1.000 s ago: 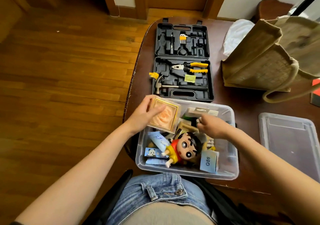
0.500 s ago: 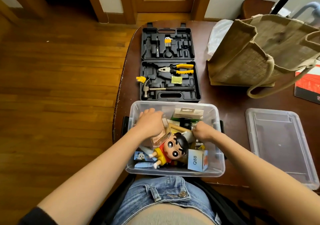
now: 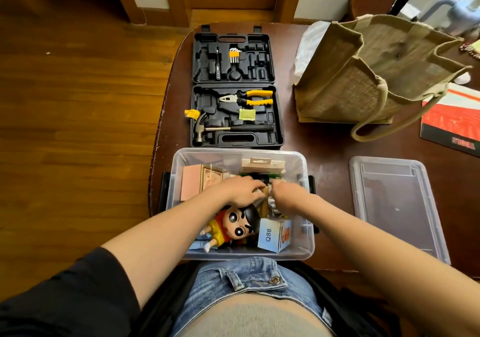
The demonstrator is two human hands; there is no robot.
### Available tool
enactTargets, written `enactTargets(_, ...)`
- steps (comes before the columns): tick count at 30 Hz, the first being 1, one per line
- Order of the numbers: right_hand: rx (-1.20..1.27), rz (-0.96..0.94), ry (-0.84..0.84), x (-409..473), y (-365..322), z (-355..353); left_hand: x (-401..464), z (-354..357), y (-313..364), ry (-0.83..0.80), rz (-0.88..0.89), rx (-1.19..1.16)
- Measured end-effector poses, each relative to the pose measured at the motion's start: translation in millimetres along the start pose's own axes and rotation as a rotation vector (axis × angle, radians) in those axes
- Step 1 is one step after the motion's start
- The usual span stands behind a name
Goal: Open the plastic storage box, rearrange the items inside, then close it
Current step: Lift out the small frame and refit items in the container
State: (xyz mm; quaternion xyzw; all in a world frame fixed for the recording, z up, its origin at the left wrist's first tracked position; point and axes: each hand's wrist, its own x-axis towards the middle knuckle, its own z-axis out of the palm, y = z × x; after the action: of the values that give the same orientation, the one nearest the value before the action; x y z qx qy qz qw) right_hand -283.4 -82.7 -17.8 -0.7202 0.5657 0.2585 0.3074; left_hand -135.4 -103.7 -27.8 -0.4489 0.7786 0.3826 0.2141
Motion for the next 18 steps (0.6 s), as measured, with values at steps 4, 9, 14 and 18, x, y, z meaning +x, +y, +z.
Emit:
enactTargets(4, -0.272, -0.02, 0.046, 11.8, 1.3, 5.1, -2.7, 2.5, -7.6, 0.013, -0.037, 0.024)
enactTargets(9, -0.471, -0.09, 0.089, 25.0, 6.8, 15.7, -7.5, 11.2, -6.4, 0.072, -0.044, 0.019)
enactTargets(14, -0.496, -0.031, 0.13, 28.9, 7.4, 10.3, -7.6, 16.1, -8.0, 0.091, -0.053, -0.017)
enactTargets(18, -0.627, -0.05, 0.151, 29.0, 9.1, 11.5, -7.0, 16.7, -8.1, 0.091, -0.054, -0.018)
